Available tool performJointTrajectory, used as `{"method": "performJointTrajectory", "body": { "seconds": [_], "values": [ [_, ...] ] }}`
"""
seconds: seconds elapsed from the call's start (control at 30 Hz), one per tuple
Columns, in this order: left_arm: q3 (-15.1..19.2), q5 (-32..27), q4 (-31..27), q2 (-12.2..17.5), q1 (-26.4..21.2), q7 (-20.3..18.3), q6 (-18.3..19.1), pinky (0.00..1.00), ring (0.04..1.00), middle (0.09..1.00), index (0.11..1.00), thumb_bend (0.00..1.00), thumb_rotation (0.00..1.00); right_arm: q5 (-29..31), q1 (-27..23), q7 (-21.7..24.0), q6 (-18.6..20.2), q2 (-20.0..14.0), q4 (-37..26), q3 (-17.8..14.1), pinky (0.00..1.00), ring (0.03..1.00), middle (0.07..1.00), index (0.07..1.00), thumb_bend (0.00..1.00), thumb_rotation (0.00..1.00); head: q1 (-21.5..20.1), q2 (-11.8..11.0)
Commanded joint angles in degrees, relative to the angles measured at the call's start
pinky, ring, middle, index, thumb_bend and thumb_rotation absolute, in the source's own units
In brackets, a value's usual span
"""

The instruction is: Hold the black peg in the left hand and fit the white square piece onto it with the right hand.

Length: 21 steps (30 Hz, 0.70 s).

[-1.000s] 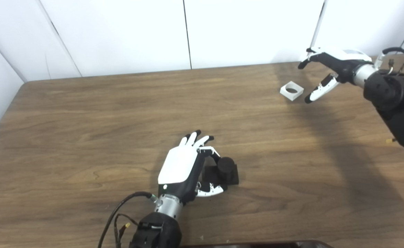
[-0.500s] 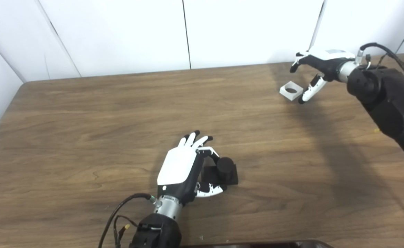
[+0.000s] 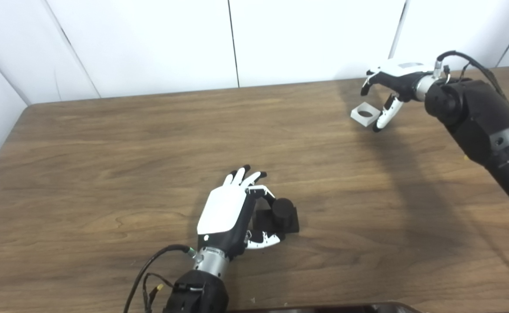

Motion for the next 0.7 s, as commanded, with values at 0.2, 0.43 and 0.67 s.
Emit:
{"method": "performJointTrajectory", "body": {
  "seconds": [0.2, 0.43, 0.67],
  "values": [
    [0.08, 0.83, -0.08, -0.60, -0.36, 0.47, 0.08, 1.00, 1.000, 0.909, 0.492, 0.52, 0.07, -1.81, -6.36, -1.70, -3.51, 0.02, 2.76, 1.45, 1.00, 1.000, 0.974, 0.773, 0.83, 0.20, 0.20, 0.04],
    [0.21, 0.86, 0.02, -0.70, -0.56, 0.53, 0.15, 1.00, 1.000, 0.909, 0.491, 0.52, 0.07, -2.61, -7.76, -2.74, -5.80, 0.19, 5.57, 2.42, 1.00, 1.000, 0.967, 0.767, 0.84, 0.19, 0.16, -0.02],
    [0.49, 0.53, 0.31, -1.25, -0.80, 1.13, 0.09, 1.00, 1.000, 0.909, 0.491, 0.52, 0.06, -4.25, -8.84, -3.47, -9.04, 0.03, 7.34, 4.24, 1.00, 1.000, 0.969, 0.766, 0.83, 0.20, 0.43, -0.16]
  ]
}}
